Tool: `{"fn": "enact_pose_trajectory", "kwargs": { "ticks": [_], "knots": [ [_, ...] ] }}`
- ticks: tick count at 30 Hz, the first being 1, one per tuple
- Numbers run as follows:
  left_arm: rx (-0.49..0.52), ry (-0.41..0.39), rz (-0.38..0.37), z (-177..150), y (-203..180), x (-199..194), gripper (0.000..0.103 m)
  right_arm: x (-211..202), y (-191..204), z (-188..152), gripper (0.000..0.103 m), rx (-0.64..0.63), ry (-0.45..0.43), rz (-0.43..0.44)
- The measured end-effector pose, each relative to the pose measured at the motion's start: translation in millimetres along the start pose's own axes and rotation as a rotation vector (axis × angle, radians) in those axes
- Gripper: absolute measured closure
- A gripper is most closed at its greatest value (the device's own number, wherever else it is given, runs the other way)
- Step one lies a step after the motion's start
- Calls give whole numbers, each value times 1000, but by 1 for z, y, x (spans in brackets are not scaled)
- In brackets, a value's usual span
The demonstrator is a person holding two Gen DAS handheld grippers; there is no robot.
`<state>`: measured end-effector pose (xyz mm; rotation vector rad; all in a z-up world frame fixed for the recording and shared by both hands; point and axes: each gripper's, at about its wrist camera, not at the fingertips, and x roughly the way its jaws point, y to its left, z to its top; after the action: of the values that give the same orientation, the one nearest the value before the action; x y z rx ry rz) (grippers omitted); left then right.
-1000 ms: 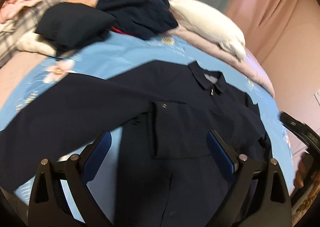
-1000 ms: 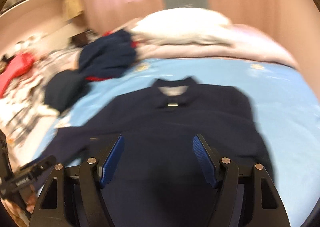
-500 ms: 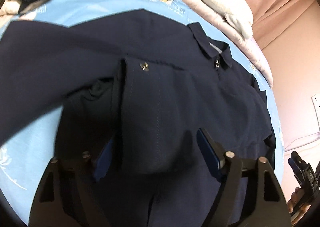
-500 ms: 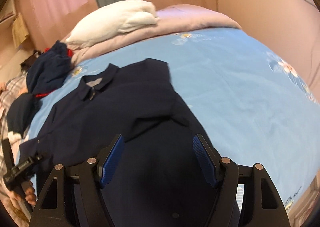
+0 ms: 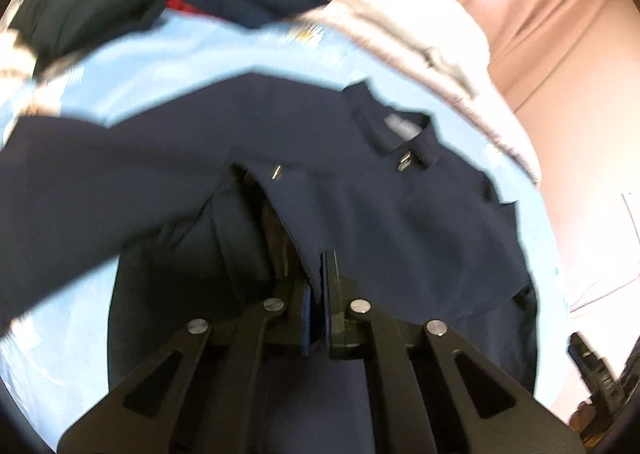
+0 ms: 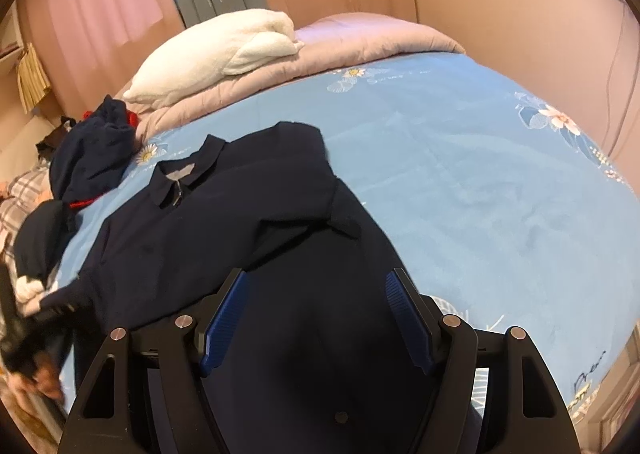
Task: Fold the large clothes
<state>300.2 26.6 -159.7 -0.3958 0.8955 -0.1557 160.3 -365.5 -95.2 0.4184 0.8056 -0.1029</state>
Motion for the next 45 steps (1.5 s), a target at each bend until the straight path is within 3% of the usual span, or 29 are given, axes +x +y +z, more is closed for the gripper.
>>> {"fn": "enact_pose_trajectory", "kwargs": {
  "ticks": [9,16,21,31,45],
  "knots": [
    [120,-135,-40,55,-54,-48,100,-12,-3,-1,32,16,-36,4],
    [123,-180,-7,73,-47,-61,100,-18,-5,0,32,27,-59,5],
    [129,-109,88,71,-29,-32,99,-16,-4,-2,32,30,-53,2],
    [73,61,209,45,21,25,99,-10,-3,-5,32,9,-30,-14],
    [41,165,282,22,45,64,94,-10,0,-10,32,-7,-16,-23]
  ]
}}
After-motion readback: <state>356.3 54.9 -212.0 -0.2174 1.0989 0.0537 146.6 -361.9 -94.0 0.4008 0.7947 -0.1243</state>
